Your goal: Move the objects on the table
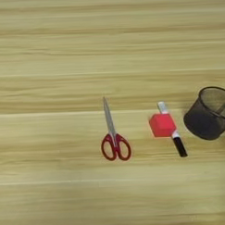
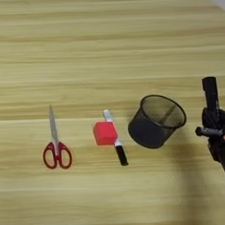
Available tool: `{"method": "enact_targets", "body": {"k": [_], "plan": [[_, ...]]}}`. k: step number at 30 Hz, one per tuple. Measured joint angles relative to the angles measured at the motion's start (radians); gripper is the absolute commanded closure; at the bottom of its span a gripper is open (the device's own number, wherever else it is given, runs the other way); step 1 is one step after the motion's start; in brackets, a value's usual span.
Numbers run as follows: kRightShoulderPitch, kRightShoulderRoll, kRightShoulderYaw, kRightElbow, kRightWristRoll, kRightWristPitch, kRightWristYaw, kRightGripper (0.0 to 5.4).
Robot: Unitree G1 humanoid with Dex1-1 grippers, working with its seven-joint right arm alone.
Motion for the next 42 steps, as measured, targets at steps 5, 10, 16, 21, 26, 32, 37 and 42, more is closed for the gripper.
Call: {"method": "enact_targets", "body": {"k": [5,10,16,21,26,32,37,42], "plan": [[0.026,0.029,0.004,-0.144,0.033,0.037,-0.014,4.49],[0.044,0.048,0.031,-0.236,0.092,0.082,-0.004,4.49],[0.059,0.062,0.053,-0.332,0.177,0.129,0.001,4.49],[0.068,0.081,0.099,-0.38,0.211,0.145,0.006,4.49],[0.074,0.101,0.185,-0.403,0.215,0.145,0.007,4.49],[0.086,0.122,0.28,-0.404,0.198,0.139,0.009,4.49],[0.099,0.133,0.375,-0.396,0.135,0.099,0.014,4.49],[0.106,0.141,0.431,-0.34,0.065,0.045,0.029,4.49]]}}
